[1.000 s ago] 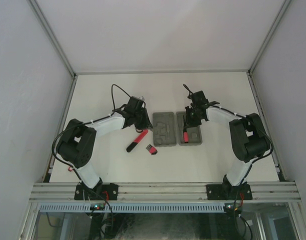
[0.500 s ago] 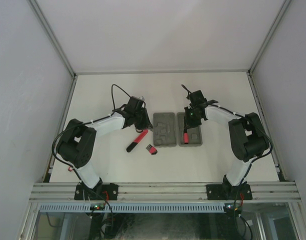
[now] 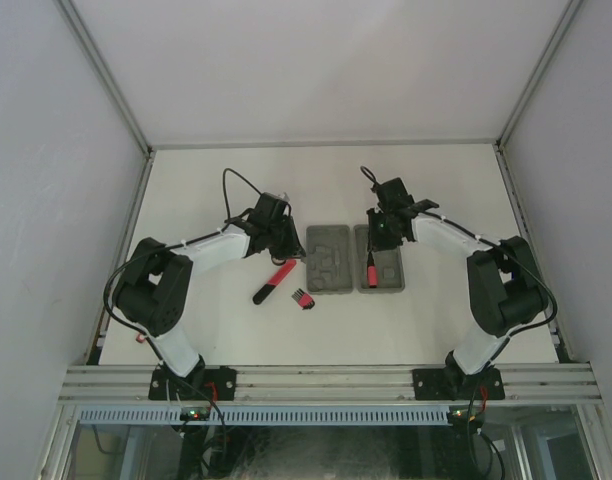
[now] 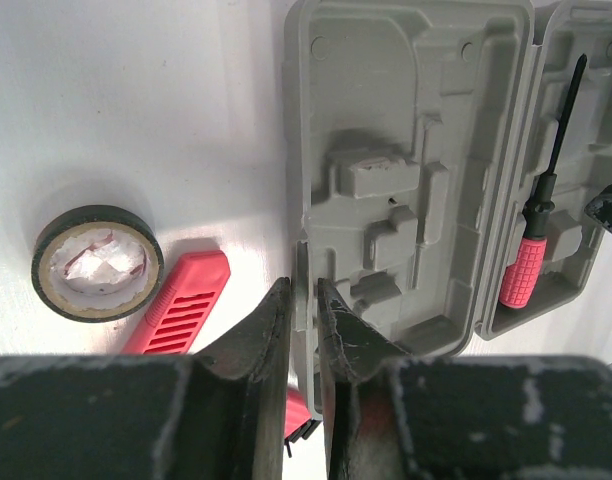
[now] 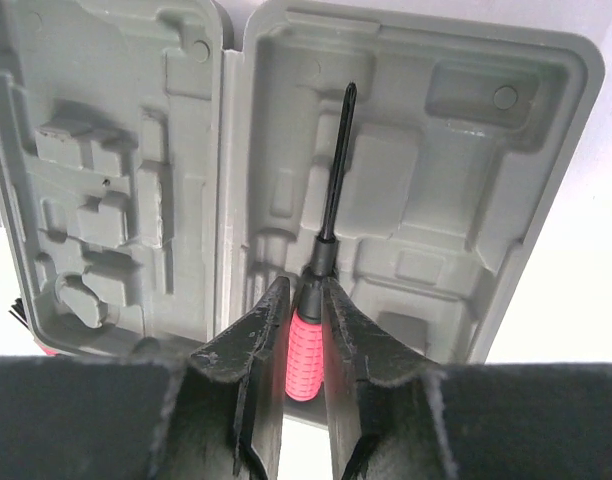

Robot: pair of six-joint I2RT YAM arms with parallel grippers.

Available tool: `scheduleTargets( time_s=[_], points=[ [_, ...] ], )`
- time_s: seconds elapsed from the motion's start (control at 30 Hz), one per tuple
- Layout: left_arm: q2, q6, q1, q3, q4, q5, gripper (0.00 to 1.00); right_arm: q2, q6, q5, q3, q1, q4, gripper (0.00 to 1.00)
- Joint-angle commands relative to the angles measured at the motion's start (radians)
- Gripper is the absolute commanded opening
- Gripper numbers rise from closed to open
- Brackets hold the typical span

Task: Sort the tools into containers
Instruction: Place the screwdriver in the storage box.

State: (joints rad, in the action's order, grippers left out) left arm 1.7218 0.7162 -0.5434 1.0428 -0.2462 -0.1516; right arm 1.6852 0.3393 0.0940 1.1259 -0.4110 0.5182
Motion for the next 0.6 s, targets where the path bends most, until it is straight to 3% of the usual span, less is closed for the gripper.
scheduleTargets(
  time_s=[0.0,0.57],
  points=[
    [-0.047,0.011,-0.006,-0.017,0.030,0.002,0.21,-0.014,0.008,-0.048,0.016,-0.019,0.025,0.18],
    [-0.047,0.012,-0.006,-0.017,0.030,-0.003,0.21,0.039,0.020,-0.027,0.015,-0.029,0.045,0.16]
  ],
)
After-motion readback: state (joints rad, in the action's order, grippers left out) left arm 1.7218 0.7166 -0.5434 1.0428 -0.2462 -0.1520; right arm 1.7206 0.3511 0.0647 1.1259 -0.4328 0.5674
